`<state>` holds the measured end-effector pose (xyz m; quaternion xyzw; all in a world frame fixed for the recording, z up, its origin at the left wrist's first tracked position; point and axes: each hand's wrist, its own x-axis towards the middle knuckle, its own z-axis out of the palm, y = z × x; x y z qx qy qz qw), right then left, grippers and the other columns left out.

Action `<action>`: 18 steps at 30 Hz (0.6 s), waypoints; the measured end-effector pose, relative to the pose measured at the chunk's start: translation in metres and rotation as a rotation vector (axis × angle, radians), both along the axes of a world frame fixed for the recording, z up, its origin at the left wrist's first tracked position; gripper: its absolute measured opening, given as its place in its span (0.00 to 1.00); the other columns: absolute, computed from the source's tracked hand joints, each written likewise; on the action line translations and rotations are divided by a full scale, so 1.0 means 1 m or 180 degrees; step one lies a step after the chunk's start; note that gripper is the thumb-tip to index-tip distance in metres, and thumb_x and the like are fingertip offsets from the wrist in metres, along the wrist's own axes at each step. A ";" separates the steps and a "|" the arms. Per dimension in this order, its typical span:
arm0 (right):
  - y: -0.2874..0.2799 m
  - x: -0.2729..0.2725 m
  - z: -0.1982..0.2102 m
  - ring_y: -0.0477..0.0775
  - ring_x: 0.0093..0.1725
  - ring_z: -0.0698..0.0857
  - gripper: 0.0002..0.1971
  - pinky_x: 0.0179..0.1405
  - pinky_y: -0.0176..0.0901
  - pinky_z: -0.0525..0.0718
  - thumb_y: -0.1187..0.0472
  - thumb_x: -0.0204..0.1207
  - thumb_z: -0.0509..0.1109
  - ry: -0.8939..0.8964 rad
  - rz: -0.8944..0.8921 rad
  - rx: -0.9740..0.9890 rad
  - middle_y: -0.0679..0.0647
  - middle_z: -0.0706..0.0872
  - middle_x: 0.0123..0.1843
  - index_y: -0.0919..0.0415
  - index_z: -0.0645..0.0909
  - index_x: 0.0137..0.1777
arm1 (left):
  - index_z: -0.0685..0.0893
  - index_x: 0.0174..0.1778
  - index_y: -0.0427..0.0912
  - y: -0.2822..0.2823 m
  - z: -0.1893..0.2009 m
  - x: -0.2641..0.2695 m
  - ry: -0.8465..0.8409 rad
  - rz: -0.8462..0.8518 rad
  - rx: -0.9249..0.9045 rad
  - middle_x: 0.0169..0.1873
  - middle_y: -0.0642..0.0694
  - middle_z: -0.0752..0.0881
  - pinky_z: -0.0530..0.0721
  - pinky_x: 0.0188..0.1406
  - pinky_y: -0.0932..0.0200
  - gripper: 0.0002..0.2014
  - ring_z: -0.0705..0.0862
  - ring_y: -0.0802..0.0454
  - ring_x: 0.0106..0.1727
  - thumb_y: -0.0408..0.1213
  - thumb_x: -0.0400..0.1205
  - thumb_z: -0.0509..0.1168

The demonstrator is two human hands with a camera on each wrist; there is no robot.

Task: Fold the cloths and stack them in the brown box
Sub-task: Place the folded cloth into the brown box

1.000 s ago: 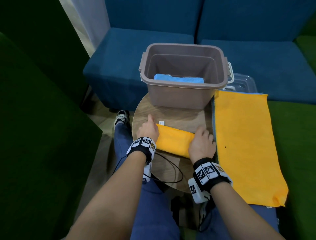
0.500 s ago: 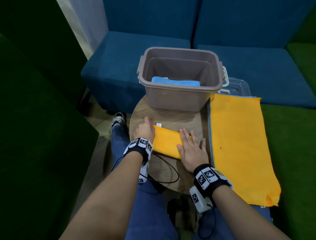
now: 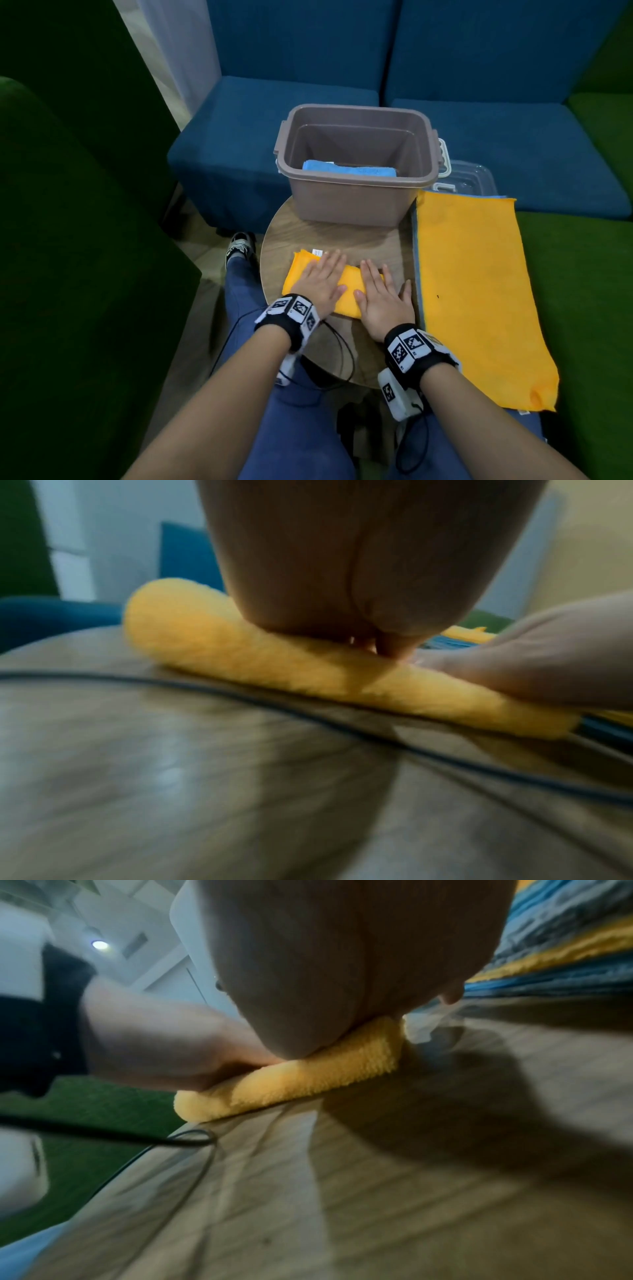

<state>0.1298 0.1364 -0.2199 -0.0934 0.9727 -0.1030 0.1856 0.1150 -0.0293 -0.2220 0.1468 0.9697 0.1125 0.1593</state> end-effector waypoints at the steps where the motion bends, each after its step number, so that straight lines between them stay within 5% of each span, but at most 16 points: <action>1: 0.001 0.000 0.001 0.48 0.86 0.37 0.29 0.82 0.68 0.39 0.45 0.88 0.38 -0.0005 0.0022 -0.0004 0.38 0.36 0.86 0.47 0.33 0.85 | 0.40 0.85 0.47 -0.014 -0.003 0.000 0.0020 0.0022 -0.0135 0.85 0.51 0.40 0.39 0.82 0.48 0.30 0.40 0.52 0.85 0.51 0.90 0.43; 4: 0.000 -0.001 0.005 0.50 0.86 0.38 0.29 0.82 0.68 0.38 0.46 0.88 0.39 -0.0031 0.0048 0.0142 0.41 0.37 0.87 0.49 0.34 0.86 | 0.34 0.84 0.51 -0.049 -0.004 -0.002 -0.0258 0.0285 -0.0209 0.84 0.55 0.34 0.40 0.81 0.37 0.33 0.37 0.49 0.85 0.59 0.87 0.38; 7: -0.017 -0.008 0.016 0.54 0.86 0.35 0.30 0.82 0.68 0.38 0.51 0.88 0.42 0.0067 0.0117 0.0446 0.48 0.35 0.87 0.56 0.34 0.86 | 0.31 0.83 0.52 -0.056 -0.004 0.000 -0.0359 0.0485 -0.0238 0.84 0.48 0.33 0.37 0.81 0.38 0.40 0.36 0.49 0.85 0.68 0.76 0.24; 13: -0.060 -0.004 0.009 0.52 0.86 0.35 0.31 0.82 0.60 0.35 0.47 0.89 0.43 -0.0101 0.0702 -0.0214 0.45 0.34 0.87 0.54 0.34 0.86 | 0.32 0.83 0.51 -0.052 -0.001 0.000 -0.0437 0.0626 -0.0124 0.84 0.48 0.33 0.34 0.81 0.40 0.34 0.34 0.52 0.84 0.60 0.87 0.41; 18: -0.010 0.000 0.000 0.50 0.86 0.36 0.35 0.82 0.57 0.36 0.35 0.79 0.29 -0.0039 0.0602 -0.0107 0.39 0.35 0.86 0.46 0.32 0.85 | 0.33 0.83 0.53 -0.053 -0.003 0.000 -0.0389 0.0665 -0.0022 0.84 0.50 0.34 0.33 0.80 0.41 0.34 0.35 0.53 0.84 0.60 0.87 0.42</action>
